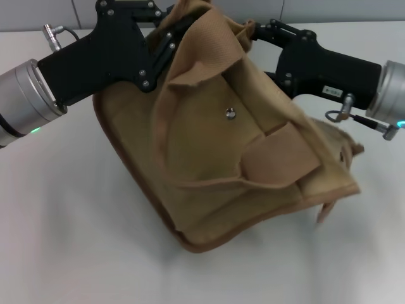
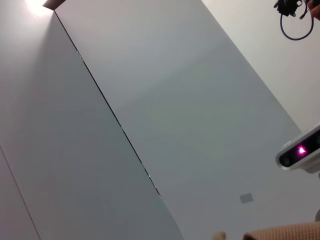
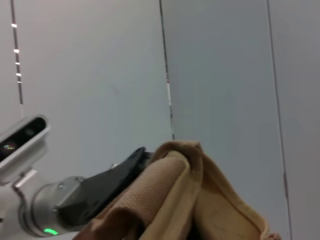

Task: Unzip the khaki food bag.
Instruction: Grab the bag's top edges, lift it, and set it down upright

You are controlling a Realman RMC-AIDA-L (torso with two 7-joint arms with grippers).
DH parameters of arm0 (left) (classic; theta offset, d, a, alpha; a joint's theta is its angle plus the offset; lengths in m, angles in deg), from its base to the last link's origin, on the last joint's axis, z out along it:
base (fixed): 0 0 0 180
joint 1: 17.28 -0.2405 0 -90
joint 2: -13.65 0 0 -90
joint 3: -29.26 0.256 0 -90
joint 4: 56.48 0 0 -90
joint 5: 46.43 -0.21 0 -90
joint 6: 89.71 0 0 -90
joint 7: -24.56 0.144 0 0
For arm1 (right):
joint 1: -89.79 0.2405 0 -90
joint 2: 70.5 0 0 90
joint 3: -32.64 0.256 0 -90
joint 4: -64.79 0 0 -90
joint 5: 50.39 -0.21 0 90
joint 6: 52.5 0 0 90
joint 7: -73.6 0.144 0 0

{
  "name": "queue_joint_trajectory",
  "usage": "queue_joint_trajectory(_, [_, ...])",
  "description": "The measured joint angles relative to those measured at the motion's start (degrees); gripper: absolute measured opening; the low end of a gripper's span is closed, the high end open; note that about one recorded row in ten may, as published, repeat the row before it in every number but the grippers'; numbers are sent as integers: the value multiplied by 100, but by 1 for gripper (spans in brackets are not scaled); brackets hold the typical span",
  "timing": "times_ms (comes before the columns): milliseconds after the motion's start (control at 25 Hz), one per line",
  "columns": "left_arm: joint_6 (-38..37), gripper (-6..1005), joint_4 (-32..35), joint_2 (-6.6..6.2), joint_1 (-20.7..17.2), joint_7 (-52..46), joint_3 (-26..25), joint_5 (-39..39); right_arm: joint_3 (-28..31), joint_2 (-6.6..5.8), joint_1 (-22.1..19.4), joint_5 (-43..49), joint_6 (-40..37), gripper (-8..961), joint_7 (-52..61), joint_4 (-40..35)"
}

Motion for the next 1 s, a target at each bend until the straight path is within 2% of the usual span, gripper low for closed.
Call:
queue_joint_trajectory(280, [4,84,-3,3,42,2,0,4,702,5,-271,539,-538,841,-15,-19])
queue_joint_trajectory(440, [-11,84,-5,-2,42,2,0,12,923,25,-323,70,-535,841,-173,132])
queue_joint_trajectory(480, [-16,84,-6,-3,42,2,1,12,924,28,-255,-426,-507,841,-402,388])
queue_joint_trajectory(640, [-22,84,-8,-3,30,2,3,12,885,29,42,-991,-494,841,-759,931])
queue_joint_trajectory(680, [-24,84,-9,-3,25,2,16,13,883,25,292,-1039,-479,841,-822,1221])
queue_joint_trajectory(800, [-29,84,-9,-4,17,2,71,26,844,21,584,-1009,-410,841,-829,1461])
queue_joint_trajectory(1000, [-31,84,-7,-8,34,1,79,26,434,28,769,-972,-273,840,-841,1520])
